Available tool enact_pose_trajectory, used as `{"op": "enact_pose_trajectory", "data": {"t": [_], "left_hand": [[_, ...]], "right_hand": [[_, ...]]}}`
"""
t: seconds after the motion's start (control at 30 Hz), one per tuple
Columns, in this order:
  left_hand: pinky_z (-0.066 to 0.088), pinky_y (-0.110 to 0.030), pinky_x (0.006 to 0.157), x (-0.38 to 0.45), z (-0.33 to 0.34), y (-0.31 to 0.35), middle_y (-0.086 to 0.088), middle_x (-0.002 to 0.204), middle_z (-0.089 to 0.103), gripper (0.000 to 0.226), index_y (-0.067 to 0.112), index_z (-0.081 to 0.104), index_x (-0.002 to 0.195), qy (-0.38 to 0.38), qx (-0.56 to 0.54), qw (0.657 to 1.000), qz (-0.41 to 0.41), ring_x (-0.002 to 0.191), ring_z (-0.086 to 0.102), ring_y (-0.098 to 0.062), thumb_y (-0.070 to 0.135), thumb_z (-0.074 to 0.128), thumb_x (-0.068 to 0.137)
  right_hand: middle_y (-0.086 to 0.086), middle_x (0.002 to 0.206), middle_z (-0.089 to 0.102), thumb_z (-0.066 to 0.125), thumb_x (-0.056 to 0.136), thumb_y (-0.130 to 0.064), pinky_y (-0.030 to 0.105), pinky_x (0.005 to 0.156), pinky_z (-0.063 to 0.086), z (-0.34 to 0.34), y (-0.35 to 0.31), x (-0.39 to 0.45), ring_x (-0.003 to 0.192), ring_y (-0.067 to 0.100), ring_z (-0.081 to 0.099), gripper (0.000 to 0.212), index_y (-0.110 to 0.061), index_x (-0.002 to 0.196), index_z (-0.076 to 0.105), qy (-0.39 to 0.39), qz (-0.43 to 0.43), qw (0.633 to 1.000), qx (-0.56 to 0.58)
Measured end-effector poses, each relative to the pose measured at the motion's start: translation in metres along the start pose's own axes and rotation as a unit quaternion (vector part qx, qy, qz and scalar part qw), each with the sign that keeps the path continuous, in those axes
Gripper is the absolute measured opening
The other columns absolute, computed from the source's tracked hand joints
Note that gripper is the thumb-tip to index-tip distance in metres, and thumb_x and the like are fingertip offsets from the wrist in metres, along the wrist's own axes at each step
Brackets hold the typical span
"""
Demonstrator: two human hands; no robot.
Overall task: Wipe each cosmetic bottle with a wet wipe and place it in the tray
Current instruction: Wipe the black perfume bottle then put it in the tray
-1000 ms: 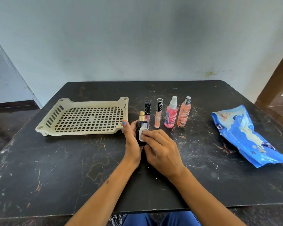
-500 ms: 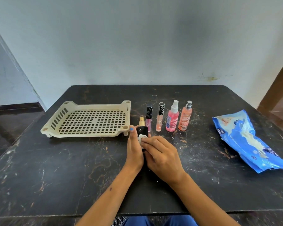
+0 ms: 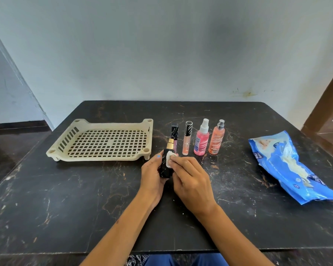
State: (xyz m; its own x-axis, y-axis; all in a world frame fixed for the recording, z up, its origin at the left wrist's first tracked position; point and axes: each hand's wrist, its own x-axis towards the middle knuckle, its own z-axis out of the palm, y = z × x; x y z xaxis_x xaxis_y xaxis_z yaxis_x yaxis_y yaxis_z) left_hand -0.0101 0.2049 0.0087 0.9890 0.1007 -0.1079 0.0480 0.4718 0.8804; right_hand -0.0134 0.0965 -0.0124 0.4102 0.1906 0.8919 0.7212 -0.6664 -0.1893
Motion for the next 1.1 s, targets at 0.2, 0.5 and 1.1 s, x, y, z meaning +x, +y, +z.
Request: {"op": "enact_pose_trajectory", "data": {"t": [0.2,0.5,1.1], "left_hand": [[0.051,-0.019,0.056,-0.0029,0.0017,0.0019,-0.003,0.079,0.07,0.029,0.01,0.063,0.102,-0.018,0.007,1.0,-0.009,0.066,0.066,-0.008,0.005,0.034,0.096],[0.054,-0.021,0.068,-0.0066,0.0087,0.0045,-0.008,0.099,0.071,0.034,0.013,0.065,0.109,0.005,0.003,1.0,0.014,0.088,0.067,-0.016,0.001,0.037,0.094],[0.052,-0.024,0.074,-0.0057,0.0061,0.0054,-0.014,0.101,0.065,0.035,0.012,0.062,0.114,0.004,-0.01,1.0,0.015,0.084,0.063,-0.017,0.011,0.031,0.098]], "right_hand": [[0.018,0.113,0.067,0.041,0.098,0.001,0.03,0.091,0.051,0.0019,0.0007,0.0016,0.096,0.023,0.057,0.03,0.01,0.11,0.067,-0.013,0.011,0.999,-0.04],[0.016,0.113,0.067,0.041,0.098,-0.002,0.031,0.091,0.051,-0.0001,0.0012,0.0006,0.098,0.023,0.056,0.031,0.008,0.109,0.068,-0.018,0.027,0.999,-0.02],[0.013,0.099,0.07,0.051,0.088,0.003,0.03,0.081,0.054,-0.0032,-0.006,-0.0041,0.087,0.024,0.063,0.023,0.006,0.096,0.072,-0.036,-0.001,0.999,0.003]]}}
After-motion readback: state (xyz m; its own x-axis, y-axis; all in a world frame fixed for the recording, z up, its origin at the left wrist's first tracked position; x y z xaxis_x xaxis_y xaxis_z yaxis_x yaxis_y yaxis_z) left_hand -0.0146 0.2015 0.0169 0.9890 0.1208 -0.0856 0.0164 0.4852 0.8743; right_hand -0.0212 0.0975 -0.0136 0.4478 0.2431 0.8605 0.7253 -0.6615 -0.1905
